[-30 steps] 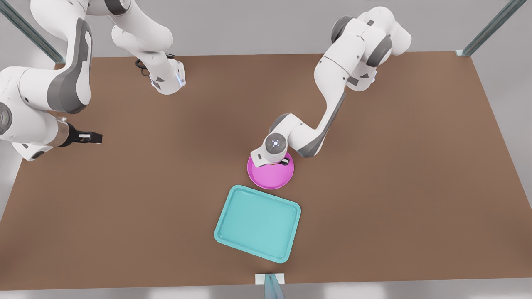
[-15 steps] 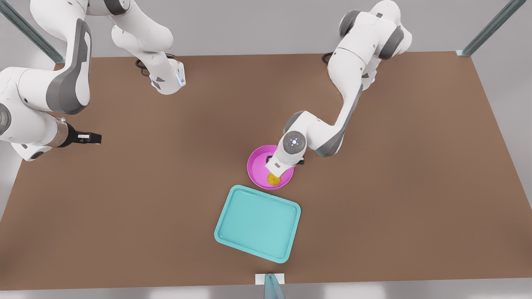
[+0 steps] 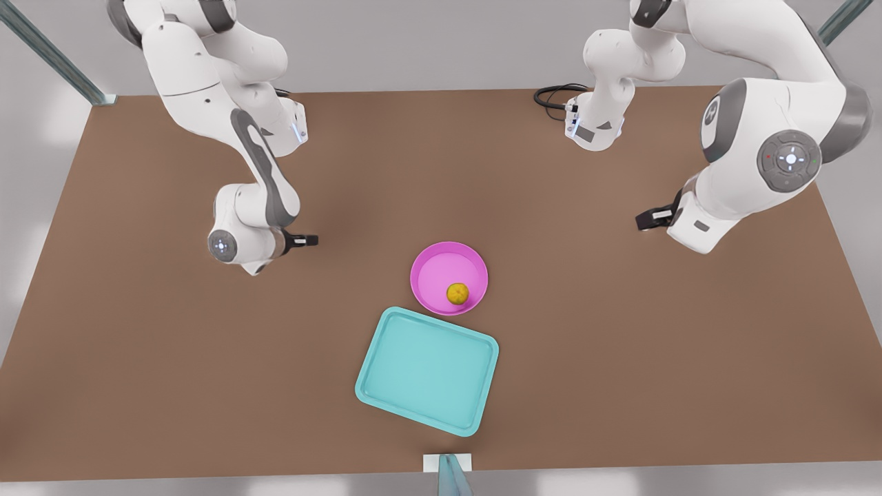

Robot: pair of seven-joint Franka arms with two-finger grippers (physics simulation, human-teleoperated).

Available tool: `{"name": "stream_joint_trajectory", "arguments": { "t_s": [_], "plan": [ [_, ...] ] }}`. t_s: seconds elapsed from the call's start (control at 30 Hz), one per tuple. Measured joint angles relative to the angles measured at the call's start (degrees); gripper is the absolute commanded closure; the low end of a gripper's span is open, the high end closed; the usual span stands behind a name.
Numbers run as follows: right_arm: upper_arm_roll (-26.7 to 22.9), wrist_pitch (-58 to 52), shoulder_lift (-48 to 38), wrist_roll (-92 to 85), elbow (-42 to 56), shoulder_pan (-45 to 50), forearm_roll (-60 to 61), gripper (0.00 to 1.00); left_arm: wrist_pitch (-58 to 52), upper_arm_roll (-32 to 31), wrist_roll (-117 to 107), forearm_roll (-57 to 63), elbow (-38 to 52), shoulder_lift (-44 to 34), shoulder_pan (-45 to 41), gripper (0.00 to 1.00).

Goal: Place the orange on the plate with the left arm and the plate on the tray with the right arm

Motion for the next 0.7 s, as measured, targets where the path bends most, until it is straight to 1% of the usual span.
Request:
{"name": "stream_joint_trajectory", "arguments": {
  "t_s": [0.13, 0.23, 0.3, 0.47, 0.57, 0.7],
  "plan": [
    [1.9, 10.5, 6.3, 0.8, 5.1, 4.7, 5.5, 0.00, -2.2, 0.0, 3.4, -2.0, 0.0, 0.4, 0.1, 0.00],
    [5.4, 14.9, 7.2, 1.3, 8.6, 6.9, 7.8, 0.00, -3.1, -0.2, 5.4, -2.8, -0.1, 0.6, -0.1, 0.00],
    [6.6, 17.2, 7.4, 1.6, 9.7, 9.9, 8.6, 0.00, -3.5, -0.2, 6.6, -3.1, -0.1, 0.6, -0.1, 0.00],
    [7.2, 21.3, 12.3, 2.2, 16.0, 17.4, 11.8, 0.00, -4.1, -0.3, 9.1, -3.3, 0.0, 0.6, -0.2, 0.00],
    [7.2, 22.6, 17.2, 2.7, 21.2, 20.7, 15.4, 0.00, -4.3, -0.3, 10.2, -3.4, 0.0, 0.6, -0.2, 0.00],
    [7.2, 24.7, 19.0, 3.5, 21.5, 21.6, 18.5, 0.00, -4.6, -0.4, 11.4, -3.4, 0.0, 0.5, -0.3, 0.00]
  ]
}}
